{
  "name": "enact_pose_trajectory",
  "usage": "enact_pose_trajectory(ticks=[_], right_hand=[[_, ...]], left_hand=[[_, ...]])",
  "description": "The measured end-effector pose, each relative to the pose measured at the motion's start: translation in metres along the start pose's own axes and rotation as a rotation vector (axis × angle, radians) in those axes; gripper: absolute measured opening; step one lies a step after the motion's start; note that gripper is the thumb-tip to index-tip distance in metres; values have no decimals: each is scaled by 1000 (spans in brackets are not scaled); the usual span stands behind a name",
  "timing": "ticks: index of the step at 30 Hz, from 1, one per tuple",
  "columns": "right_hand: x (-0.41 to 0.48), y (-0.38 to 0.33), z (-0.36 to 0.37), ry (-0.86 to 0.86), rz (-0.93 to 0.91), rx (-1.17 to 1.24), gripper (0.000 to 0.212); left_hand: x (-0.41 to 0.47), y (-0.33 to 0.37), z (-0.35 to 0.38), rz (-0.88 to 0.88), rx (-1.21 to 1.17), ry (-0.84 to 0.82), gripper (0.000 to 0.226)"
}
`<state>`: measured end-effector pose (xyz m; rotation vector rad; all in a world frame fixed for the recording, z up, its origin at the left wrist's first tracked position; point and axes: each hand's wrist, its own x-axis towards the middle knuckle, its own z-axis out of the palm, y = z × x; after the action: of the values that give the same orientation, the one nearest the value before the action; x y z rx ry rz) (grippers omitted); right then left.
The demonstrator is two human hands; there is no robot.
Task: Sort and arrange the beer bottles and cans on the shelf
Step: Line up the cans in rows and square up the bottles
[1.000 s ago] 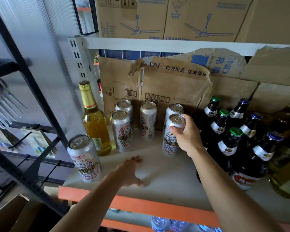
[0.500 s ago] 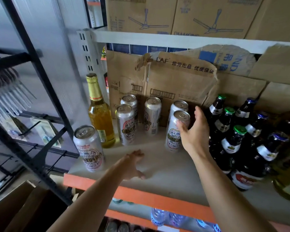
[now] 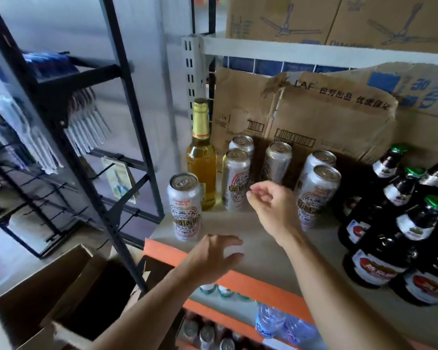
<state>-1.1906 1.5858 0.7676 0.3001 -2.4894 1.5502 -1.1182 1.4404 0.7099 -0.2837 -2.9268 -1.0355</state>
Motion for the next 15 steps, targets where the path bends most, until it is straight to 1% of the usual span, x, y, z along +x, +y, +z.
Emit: enact_pose_trajectory(ticks=[3, 5, 6, 8, 9, 10, 12, 15], right_hand=[[3, -16, 23, -157, -10, 91, 14], [4, -26, 41, -246, 0, 138, 23], [5, -32, 48, -286, -1, 141, 35], [6, -42, 63, -331, -12, 117, 67], [7, -45, 69, -340, -22, 103, 76], [7, -48, 74, -346, -28, 94, 79], [5, -53, 82, -357, -35, 90, 75], [2, -56, 89, -333, -55, 114, 55]], left_hand=[[-15, -10, -8, -37, -72, 20, 32], [-25, -22, -14, -68, -158, 7, 28], [-30, -27, -17, -76, -186, 9, 26], [-37, -38, -25, -92, -212, 26, 23], [-41, -42, -29, -101, -211, 35, 22], [-44, -46, -32, -106, -205, 39, 20], [-50, -53, -36, -101, -176, 38, 18], [-58, -60, -39, -97, -119, 77, 17]])
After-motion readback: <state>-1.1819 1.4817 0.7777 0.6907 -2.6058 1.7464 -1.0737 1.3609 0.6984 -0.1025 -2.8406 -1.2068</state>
